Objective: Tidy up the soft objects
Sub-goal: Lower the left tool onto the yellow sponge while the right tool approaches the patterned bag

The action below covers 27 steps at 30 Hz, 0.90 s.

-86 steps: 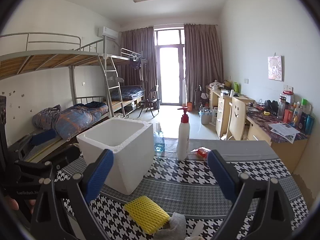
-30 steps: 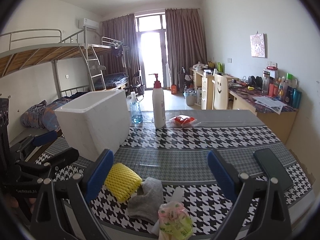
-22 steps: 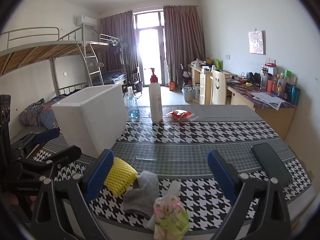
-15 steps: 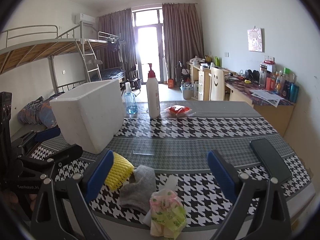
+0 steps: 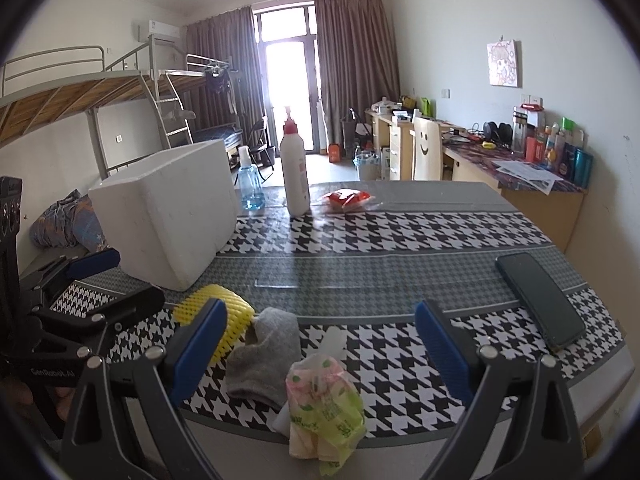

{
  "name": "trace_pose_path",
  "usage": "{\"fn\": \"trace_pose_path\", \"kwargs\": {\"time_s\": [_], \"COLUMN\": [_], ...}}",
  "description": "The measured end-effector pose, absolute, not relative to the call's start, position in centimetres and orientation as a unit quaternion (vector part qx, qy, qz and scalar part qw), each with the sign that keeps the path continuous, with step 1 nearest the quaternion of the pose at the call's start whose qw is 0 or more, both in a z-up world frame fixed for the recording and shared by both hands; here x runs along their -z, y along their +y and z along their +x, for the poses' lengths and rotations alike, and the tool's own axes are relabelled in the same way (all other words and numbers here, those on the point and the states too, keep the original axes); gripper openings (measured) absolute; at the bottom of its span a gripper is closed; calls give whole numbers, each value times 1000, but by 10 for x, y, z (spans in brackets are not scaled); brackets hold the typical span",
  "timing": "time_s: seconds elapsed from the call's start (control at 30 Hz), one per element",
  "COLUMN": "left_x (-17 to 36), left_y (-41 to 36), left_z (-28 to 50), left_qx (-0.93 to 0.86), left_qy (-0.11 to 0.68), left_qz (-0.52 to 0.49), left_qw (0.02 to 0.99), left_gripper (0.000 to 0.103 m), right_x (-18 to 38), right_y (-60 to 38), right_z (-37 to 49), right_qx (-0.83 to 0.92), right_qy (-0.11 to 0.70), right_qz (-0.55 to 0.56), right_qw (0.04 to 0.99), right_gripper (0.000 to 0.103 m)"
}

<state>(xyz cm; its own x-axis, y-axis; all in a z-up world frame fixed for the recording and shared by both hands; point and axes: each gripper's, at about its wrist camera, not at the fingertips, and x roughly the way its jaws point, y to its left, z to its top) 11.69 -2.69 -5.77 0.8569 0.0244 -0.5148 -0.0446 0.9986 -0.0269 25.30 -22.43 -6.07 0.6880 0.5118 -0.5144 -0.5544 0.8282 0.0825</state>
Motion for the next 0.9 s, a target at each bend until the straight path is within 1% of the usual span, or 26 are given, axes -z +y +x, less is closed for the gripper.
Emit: {"fn": "trace_pose_path", "kwargs": {"time_s": [0.9], "left_x": [84], "left_y": [-33], "left_z": [140], "left_qx": [-9], "left_qy": [322], "left_qz": [-13], "left_qw": [947], "left_gripper": [102], "right_x": [87], "right_y": [-236], "right_z": [258], "right_qx": [-278], "right_qy": [306], "right_qz": [-50], "right_qw": [909], "right_gripper": [97]}}
